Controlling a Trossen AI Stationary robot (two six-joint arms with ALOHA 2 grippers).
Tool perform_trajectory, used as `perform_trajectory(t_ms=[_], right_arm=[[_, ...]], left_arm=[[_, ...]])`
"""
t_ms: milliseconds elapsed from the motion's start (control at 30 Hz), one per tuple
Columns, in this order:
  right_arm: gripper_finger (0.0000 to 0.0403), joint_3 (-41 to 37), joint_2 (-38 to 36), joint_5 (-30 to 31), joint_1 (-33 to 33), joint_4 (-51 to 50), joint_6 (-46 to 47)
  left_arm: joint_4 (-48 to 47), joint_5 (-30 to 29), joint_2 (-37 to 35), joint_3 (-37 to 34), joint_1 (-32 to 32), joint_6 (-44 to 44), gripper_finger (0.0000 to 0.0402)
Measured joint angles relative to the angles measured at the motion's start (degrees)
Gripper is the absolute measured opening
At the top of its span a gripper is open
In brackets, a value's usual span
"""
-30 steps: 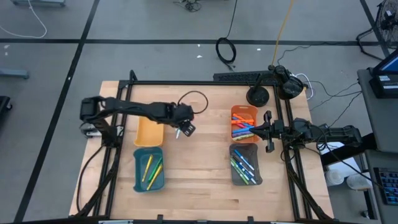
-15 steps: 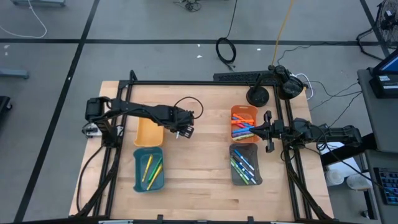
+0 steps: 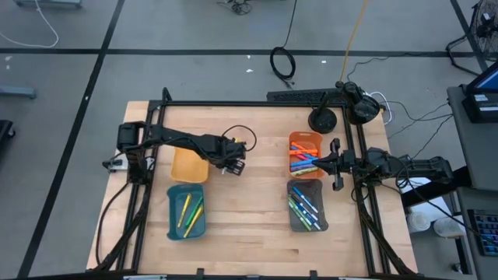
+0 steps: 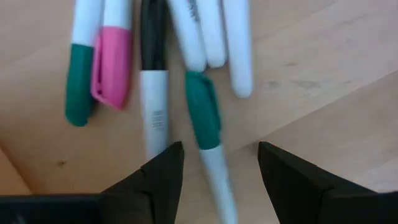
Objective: Pick & Place Markers
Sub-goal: Put the bottom dark green mini marker into the yellow bin
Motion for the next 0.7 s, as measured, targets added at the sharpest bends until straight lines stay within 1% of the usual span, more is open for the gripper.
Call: perform_trajectory(t_ms=[300,533,600,700], right_arm=[[0.0004,-0.01,0.16,-0.02,0.01,-0.24,0.01],[0.0004,-0.01,0.16,-0.02,0.00,-0.26,0.01],[0.0004,-0.02,0.16,-0.02,-0.01,-0.26,0.00],[0.0004,0.00,0.16,-0.02,-0.01,-0.26,0.00]], left_arm=[[-0.16,0.13,-0.70,0.04,0.00,-0.13,0.0211],[-0.34,0.42,-0.67,0.02,0.00,-2.12,0.0210],[-0.40,0.42,-0.67,0.02,0.00,-2.12,0.0199],[-0.43,0.42,-0.67,0.02,0.00,-2.10,0.0163]])
